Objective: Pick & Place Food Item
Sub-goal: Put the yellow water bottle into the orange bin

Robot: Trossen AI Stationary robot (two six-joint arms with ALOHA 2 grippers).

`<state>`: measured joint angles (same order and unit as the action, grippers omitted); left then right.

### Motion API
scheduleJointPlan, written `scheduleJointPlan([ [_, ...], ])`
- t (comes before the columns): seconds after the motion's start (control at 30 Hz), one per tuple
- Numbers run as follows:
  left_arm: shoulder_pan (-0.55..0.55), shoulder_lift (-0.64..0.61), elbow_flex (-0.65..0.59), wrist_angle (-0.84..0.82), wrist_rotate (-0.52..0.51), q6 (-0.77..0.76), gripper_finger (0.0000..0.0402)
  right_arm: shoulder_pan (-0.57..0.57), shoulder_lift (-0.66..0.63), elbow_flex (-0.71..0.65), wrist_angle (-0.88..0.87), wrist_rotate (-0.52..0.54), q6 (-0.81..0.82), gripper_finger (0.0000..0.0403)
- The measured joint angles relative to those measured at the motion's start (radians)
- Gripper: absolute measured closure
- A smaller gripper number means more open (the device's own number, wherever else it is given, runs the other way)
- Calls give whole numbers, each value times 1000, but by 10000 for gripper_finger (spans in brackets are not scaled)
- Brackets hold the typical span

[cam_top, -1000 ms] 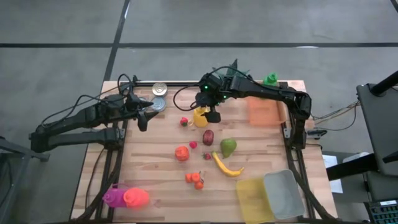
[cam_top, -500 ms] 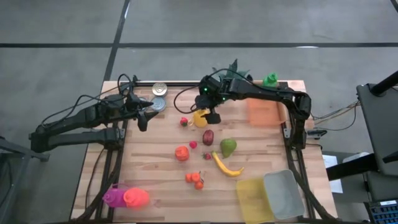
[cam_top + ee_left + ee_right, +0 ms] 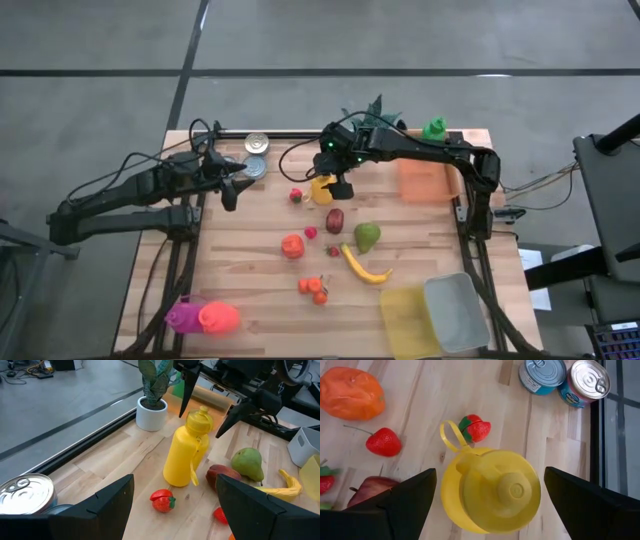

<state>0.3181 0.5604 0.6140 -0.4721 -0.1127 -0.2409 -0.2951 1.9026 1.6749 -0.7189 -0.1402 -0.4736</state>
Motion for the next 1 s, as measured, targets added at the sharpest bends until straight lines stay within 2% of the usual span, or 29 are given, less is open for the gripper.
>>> scheduleJointPlan([
  [0.77, 0, 0, 0, 0, 0, 0, 115, 0, 0, -2, -5, 9, 3, 36],
  [0.87, 0, 0, 0, 0, 0, 0, 115, 0, 0, -2, -5, 11, 3, 51],
  [1.0, 0, 0, 0, 0, 0, 0, 115, 0, 0, -2, -5, 11, 3, 92],
])
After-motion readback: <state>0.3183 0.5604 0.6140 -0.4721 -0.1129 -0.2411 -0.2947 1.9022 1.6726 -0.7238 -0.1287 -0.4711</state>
